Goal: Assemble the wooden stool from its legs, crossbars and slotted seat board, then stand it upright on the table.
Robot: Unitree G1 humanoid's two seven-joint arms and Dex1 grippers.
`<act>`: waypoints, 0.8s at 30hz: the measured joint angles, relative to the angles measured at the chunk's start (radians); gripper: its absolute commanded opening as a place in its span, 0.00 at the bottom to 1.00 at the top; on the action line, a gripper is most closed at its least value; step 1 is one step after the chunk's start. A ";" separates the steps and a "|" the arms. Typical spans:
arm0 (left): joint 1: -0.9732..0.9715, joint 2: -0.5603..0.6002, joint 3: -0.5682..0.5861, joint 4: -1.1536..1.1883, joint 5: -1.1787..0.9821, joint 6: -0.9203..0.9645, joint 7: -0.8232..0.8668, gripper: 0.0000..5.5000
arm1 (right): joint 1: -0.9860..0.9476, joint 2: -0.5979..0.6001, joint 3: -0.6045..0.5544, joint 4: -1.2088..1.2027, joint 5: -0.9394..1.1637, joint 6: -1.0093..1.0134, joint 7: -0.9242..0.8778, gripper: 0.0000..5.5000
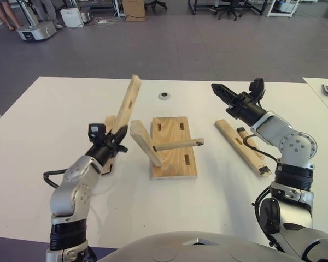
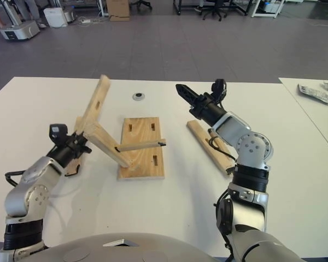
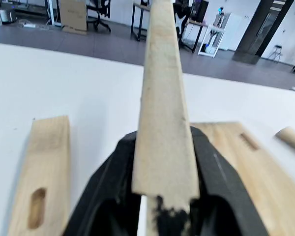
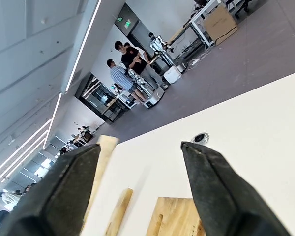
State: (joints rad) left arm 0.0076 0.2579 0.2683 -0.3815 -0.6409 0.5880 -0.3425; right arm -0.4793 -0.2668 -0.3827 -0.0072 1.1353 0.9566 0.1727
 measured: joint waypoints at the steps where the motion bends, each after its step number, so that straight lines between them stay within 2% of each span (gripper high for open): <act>1: -0.045 0.003 0.049 -0.032 -0.125 0.023 -0.014 0.19 | -0.031 -0.002 -0.013 0.002 0.053 0.021 0.011 0.70; 6: -0.204 0.088 0.211 -0.070 -0.703 0.108 -0.020 0.19 | -0.257 -0.002 -0.046 0.005 0.341 0.065 0.021 0.89; 8: -0.231 0.110 0.225 -0.068 -0.932 0.112 0.019 0.19 | -0.304 0.005 -0.046 0.023 0.413 0.060 0.009 0.96; 11: -0.296 0.081 0.167 -0.068 -1.273 0.105 0.138 0.19 | -0.369 0.014 -0.045 0.072 0.522 0.058 0.033 0.98; 13: -0.359 -0.054 0.108 -0.096 -1.322 0.111 0.201 0.19 | -0.459 0.014 -0.034 0.095 0.569 0.058 0.104 0.98; 15: -0.365 -0.143 0.075 -0.094 -1.322 0.149 0.239 0.19 | -0.492 0.011 -0.017 0.123 0.589 0.064 0.160 0.98; 20: -0.368 -0.269 0.045 -0.047 -1.323 0.266 0.280 0.19 | -0.576 0.009 0.041 0.189 0.598 0.102 0.231 0.98; 24: -0.339 -0.382 -0.008 -0.100 -1.324 0.232 0.365 0.19 | -0.633 0.012 0.073 0.283 0.545 0.102 0.315 0.98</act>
State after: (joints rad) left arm -0.3313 -0.1237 0.2602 -0.4819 -1.9648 0.8202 0.0224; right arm -1.1128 -0.2543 -0.3096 0.2758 1.6803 1.0588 0.4872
